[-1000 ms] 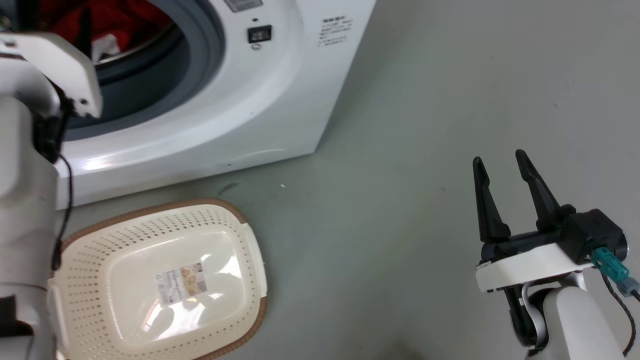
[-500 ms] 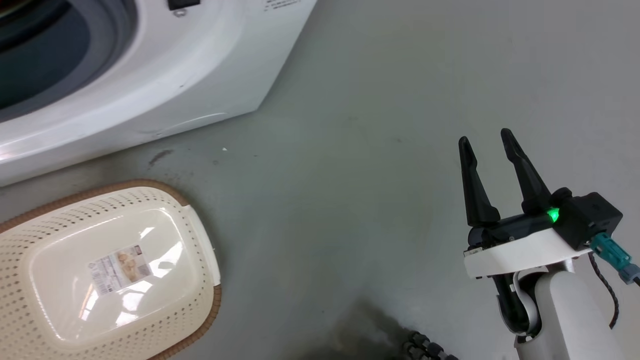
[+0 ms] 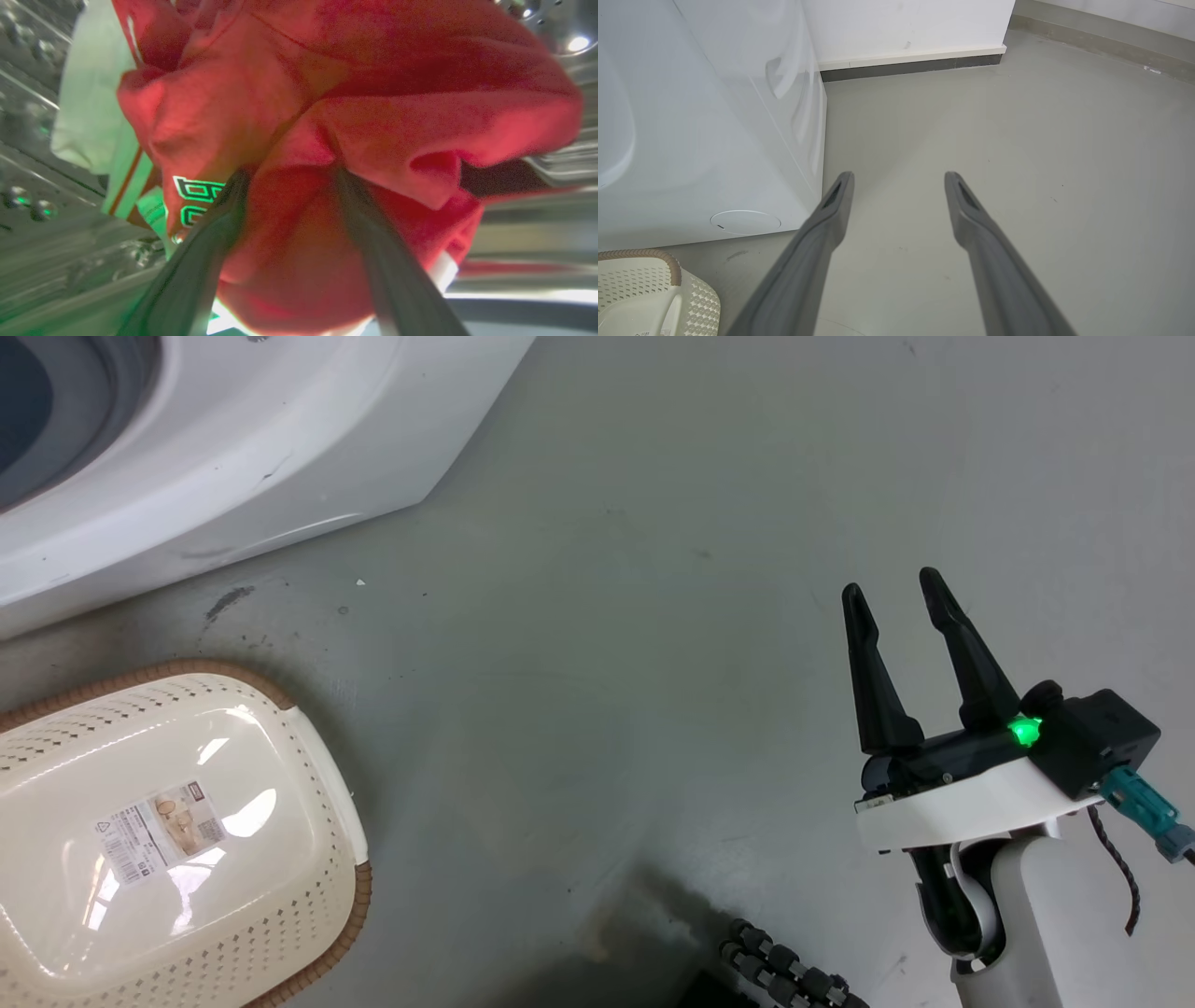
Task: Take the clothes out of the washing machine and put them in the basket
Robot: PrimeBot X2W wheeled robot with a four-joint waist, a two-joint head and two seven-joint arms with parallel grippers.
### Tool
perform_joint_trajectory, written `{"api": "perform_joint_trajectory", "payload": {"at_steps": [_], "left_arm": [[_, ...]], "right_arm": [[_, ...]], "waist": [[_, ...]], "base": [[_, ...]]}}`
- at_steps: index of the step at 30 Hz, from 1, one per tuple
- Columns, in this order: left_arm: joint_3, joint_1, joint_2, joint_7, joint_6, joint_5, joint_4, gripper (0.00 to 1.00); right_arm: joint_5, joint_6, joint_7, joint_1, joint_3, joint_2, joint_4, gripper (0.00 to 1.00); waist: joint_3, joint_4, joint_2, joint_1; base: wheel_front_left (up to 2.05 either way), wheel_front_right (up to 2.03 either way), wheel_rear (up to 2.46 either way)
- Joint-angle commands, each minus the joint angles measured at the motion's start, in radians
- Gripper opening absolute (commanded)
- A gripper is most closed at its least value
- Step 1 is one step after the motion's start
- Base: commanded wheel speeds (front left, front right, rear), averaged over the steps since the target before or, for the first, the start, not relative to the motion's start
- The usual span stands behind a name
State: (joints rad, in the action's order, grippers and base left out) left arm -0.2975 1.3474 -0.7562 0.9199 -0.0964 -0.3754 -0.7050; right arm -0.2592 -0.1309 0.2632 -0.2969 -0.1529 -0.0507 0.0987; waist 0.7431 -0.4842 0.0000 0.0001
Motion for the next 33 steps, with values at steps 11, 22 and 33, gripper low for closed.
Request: {"api": "perform_joint_trajectory", "payload": {"at_steps": [11, 22, 33], "left_arm": [[0.040, -0.113, -0.058, 0.092, 0.125, -0.015, 0.216, 0.00], [0.077, -0.212, -0.027, -0.174, 0.186, -0.015, 0.270, 0.00], [0.119, -0.357, 0.070, -0.502, 0.200, -0.063, 0.167, 0.00]], "right_arm": [[-0.014, 0.000, 0.002, -0.027, 0.013, 0.001, -0.010, 1.00], [-0.010, 0.000, 0.002, -0.023, 0.042, 0.001, 0.001, 1.00], [0.020, 0.000, 0.002, 0.011, 0.072, 0.001, 0.030, 1.00]], "waist": [[0.014, -0.009, 0.0000, -0.0001], [-0.046, 0.019, 0.0000, -0.0001], [-0.173, 0.073, 0.0000, -0.0001]], "base": [[0.00, 0.00, 0.00], [0.00, 0.00, 0.00], [0.00, 0.00, 0.00]]}}
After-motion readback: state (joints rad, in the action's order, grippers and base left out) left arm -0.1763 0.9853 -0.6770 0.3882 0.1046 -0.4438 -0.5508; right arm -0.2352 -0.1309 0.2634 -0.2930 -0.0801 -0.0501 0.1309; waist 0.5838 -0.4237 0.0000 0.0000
